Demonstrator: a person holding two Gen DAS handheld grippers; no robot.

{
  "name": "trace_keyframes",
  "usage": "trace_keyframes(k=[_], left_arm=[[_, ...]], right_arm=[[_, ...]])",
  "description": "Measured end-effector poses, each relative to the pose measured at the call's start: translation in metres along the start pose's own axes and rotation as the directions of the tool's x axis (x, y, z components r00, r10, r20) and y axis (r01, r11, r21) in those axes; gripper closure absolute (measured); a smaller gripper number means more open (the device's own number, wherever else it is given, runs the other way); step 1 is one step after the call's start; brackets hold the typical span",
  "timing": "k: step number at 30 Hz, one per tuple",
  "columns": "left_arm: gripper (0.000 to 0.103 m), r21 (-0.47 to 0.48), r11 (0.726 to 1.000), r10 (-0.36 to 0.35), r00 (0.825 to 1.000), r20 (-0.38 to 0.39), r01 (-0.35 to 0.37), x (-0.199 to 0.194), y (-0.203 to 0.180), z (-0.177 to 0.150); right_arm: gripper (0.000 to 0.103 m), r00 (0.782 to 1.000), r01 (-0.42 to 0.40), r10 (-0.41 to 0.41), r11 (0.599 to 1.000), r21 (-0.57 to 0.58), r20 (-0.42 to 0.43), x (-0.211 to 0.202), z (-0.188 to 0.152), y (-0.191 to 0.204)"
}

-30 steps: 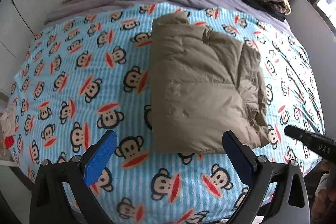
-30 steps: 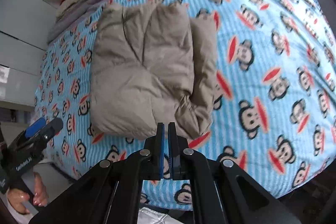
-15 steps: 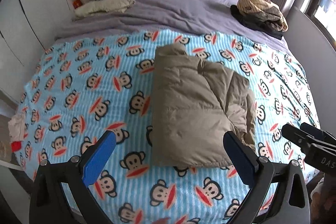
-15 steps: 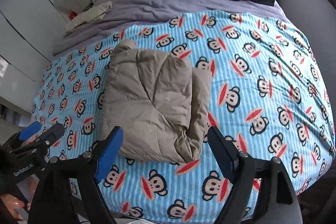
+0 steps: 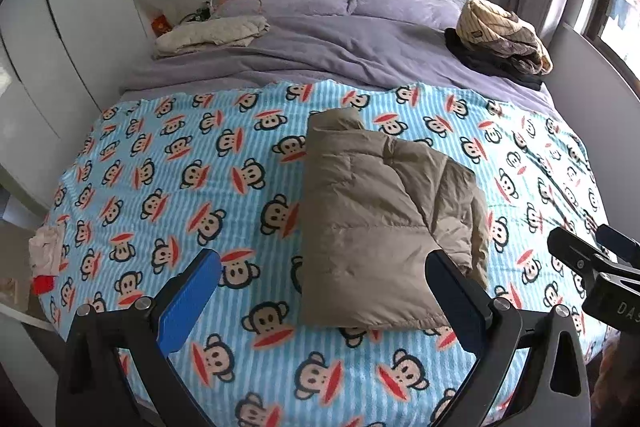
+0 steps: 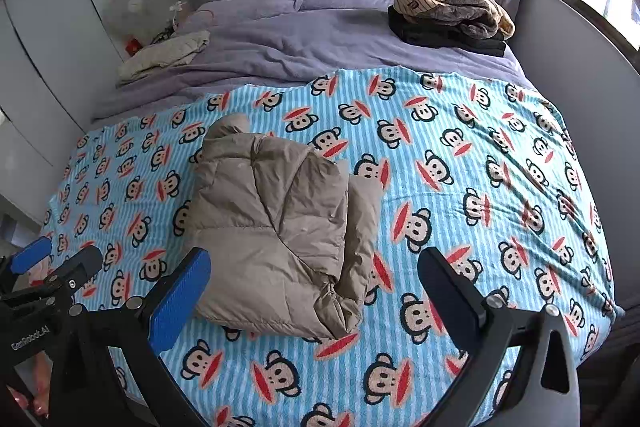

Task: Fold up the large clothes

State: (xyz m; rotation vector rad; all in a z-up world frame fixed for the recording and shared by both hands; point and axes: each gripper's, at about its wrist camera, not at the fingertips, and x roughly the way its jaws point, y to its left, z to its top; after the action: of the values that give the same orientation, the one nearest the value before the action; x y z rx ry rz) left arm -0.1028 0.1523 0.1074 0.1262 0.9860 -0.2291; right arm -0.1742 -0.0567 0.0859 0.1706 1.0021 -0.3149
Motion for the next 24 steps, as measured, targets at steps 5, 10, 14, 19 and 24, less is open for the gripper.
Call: trace_keyframes(k=[5,10,14,19,24], left_arm=[[0.001,0.003,1.0,0.015,1.0,0.013,-0.015,-0.0041,0.0007,-0.0015],[0.001,0.003,1.0,0.012,1.0,0.017,-0.012,-0.0069,0.0,-0.0036],[0.001,-0.008,1.0,0.012,1.0,0.011,-0.012,-0.0063,0.0008,-0.0039],[0.001,-0.007,1.0,0.01,1.0,0.009,-0.01,-0.0053,0.0024,-0.0032],[0.001,-0.007,1.0,0.01,1.0,0.008,-0.01,-0.0048,0.0031,-0.0038]], right_arm=[[0.0,1.0,0.001,-0.001,1.0,0.001,-0.001,0.001,0.0001,-0.0003],[0.0,1.0,0.005,-0.005,1.0,0.005,-0.003,-0.0009,-0.0007,0.0021],[0.0,1.0,0.007,-0.007,1.0,0.005,-0.003,-0.0014,-0.0006,0.0026],[0.0,1.0,0.005,-0.005,1.0,0.008,-0.004,-0.0017,-0.0018,0.0035],[0.0,1.0,0.003,-0.003,1.0,0.008,-0.007,-0.0046,-0.0054,0.0034]])
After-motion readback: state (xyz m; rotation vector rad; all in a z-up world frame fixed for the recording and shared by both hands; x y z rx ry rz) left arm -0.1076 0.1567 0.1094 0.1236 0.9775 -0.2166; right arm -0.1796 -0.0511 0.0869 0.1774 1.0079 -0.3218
